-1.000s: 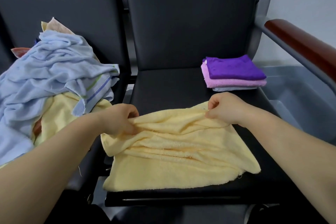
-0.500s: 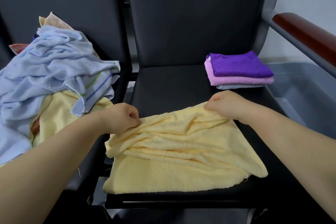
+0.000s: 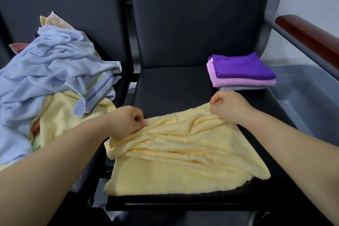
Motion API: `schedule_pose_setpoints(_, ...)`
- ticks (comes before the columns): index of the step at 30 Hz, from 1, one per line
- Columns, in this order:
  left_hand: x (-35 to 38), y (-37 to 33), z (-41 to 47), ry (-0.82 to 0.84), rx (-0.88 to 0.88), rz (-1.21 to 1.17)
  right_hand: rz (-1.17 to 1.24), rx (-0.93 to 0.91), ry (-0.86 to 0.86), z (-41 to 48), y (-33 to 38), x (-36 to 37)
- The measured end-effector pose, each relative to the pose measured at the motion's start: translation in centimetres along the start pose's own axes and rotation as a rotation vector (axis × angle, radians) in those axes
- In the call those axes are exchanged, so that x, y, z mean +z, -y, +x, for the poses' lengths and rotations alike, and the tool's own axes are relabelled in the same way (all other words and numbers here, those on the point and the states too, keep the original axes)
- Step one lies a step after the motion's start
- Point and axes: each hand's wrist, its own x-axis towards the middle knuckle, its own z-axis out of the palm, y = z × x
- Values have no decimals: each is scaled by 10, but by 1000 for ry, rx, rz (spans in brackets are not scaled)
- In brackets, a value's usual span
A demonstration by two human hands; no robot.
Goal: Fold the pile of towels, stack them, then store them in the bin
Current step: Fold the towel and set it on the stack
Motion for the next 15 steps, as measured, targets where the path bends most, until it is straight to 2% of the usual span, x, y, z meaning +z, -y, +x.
schedule_pose_setpoints(3, 1, 0, 2, -24, 10, 44, -3, 14, 16, 1, 1, 0)
schedule_pose_setpoints(10, 2, 3, 3, -32, 10, 81, -36, 47, -91, 10, -13, 7)
schedule_pose_setpoints(15, 3, 1, 6, -33, -1, 100, -51, 82, -101, 12, -13, 10)
